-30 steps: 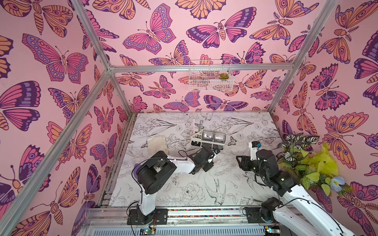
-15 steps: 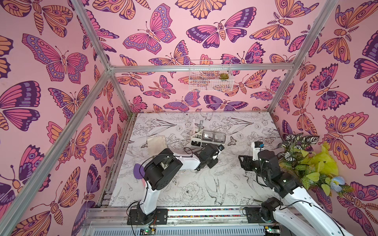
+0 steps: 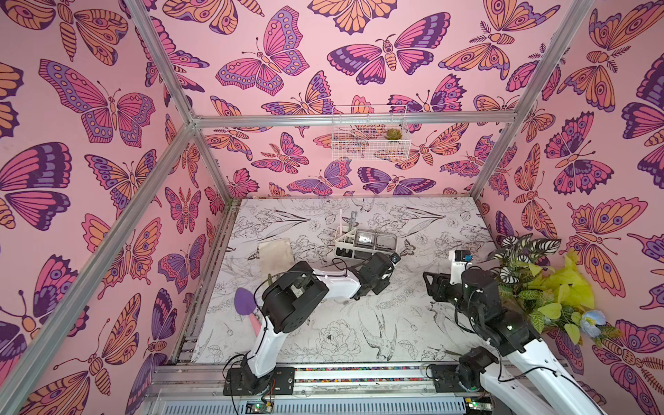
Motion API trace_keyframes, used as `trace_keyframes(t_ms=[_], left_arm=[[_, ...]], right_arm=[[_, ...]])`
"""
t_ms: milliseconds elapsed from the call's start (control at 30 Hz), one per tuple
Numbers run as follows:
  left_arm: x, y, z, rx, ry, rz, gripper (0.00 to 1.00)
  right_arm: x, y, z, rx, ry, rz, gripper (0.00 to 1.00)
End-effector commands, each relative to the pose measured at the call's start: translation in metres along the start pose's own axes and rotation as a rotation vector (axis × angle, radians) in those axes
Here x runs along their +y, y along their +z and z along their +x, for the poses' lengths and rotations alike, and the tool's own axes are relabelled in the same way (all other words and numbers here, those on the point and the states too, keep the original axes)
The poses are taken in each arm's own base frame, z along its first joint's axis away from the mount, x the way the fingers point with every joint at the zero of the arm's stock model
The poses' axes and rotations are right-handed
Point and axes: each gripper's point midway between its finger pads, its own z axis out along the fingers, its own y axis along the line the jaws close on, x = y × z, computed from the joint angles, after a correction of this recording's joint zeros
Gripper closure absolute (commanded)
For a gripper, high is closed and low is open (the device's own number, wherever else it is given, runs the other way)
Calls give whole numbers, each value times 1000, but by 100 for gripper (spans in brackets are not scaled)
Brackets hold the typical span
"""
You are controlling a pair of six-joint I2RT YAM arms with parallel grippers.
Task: Place the toothbrush into the toothbrush holder
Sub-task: Pick up the toothbrush from the center of the board.
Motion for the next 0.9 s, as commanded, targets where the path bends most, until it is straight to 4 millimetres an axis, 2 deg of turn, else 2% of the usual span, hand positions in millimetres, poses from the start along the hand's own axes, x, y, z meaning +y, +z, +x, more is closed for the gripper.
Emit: trace_keyframes(t_ms=[0,133,233,667,867], left_arm=[[-11,14,105,341,75,1,71],[-9,14,105,349,70,-10,83],[-6,12,104,351,53,-28,87],[2,0,107,351,35,-108,96],[-3,-4,99,331,58,-114,99]], right_arm=[[-4,-7,-8,-20,0,26,39],[-3,-11,-11,-36,12,16,39],[-2,-12,-11,-35,8,13,38],[-4,-20,-9,-42,20,6,37],[-1,-25,-10,-52,12,-14,34]])
